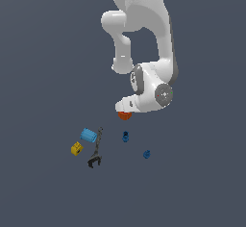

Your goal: Pick up a designated object from a clutter of objects.

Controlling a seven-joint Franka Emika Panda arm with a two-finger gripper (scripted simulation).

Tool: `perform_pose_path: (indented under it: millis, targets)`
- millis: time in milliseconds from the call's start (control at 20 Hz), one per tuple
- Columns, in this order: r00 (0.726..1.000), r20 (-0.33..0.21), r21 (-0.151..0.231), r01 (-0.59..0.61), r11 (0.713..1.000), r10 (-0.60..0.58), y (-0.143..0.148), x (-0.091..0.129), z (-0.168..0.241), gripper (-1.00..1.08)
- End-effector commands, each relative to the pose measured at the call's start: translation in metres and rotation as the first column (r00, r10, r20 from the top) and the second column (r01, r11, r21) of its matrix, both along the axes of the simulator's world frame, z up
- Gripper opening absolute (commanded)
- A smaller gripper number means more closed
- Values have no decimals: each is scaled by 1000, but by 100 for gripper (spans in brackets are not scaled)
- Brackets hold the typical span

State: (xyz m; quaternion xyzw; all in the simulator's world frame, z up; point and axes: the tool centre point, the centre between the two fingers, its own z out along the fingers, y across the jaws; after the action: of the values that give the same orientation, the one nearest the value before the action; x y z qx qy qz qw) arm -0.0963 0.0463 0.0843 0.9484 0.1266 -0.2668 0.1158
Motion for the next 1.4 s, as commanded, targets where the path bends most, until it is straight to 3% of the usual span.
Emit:
perform_pose_path:
  millis: [0,1350]
  targets:
    - [1000,2,0,0,1000,0,2,2,14,-100]
    - [1000,2,2,0,1000,0,35,27,268,-100]
